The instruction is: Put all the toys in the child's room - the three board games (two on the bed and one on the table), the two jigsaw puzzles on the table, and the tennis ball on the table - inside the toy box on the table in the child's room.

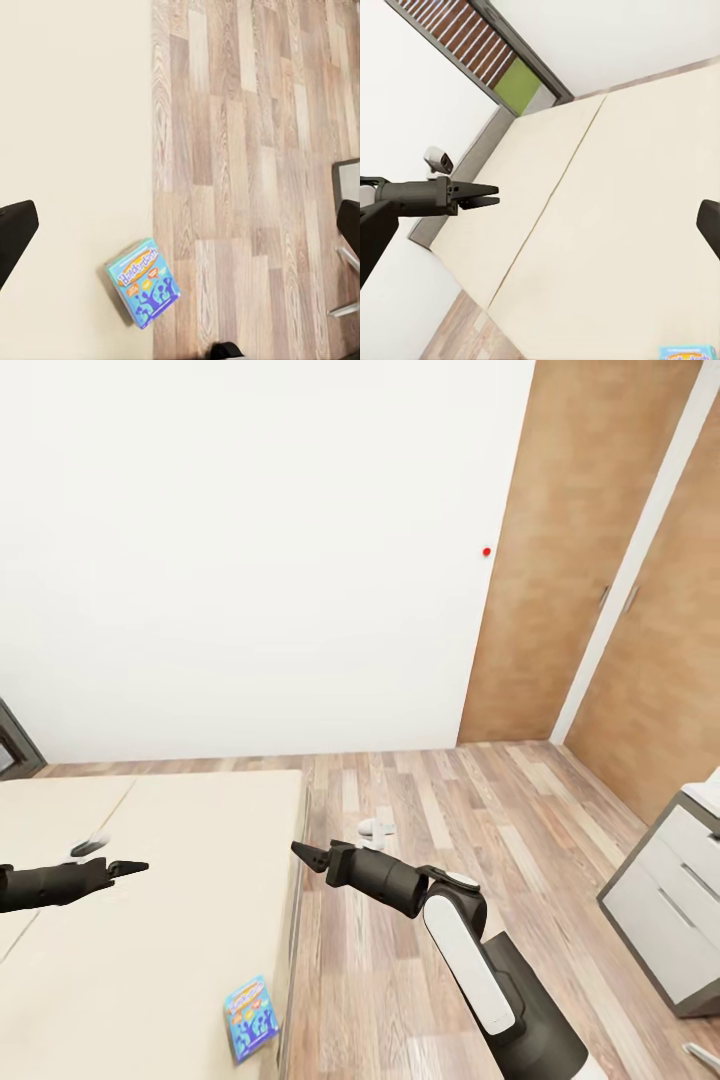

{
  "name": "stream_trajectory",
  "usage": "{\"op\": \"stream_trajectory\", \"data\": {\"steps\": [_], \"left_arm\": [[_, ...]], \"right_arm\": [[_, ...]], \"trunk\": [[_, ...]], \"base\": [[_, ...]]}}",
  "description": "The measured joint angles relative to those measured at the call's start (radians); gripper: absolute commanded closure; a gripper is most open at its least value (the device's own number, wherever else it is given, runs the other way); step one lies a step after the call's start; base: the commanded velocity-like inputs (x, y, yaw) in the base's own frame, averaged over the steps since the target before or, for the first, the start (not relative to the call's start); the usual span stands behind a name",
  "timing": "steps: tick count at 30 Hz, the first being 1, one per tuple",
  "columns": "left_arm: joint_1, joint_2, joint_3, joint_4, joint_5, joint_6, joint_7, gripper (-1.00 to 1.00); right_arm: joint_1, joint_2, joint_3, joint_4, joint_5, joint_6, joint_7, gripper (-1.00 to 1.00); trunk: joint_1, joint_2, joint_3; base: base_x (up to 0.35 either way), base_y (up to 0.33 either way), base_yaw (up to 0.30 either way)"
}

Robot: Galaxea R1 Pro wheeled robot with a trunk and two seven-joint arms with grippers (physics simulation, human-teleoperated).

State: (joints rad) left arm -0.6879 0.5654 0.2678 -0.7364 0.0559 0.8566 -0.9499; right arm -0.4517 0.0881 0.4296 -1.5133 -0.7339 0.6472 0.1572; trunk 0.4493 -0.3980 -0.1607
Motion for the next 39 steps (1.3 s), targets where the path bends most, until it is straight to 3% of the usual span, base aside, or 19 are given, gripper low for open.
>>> {"op": "stream_trajectory", "data": {"steps": [39], "left_arm": [[0.0, -0.004, -0.001, 0.0, 0.0, 0.0, 0.001, -1.0]], "right_arm": [[0.0, 0.002, 0.001, 0.001, 0.0, 0.0, 0.0, -1.0]], "trunk": [[0.0, 0.0, 0.06]], "base": [[0.0, -0.024, 0.0]]}}
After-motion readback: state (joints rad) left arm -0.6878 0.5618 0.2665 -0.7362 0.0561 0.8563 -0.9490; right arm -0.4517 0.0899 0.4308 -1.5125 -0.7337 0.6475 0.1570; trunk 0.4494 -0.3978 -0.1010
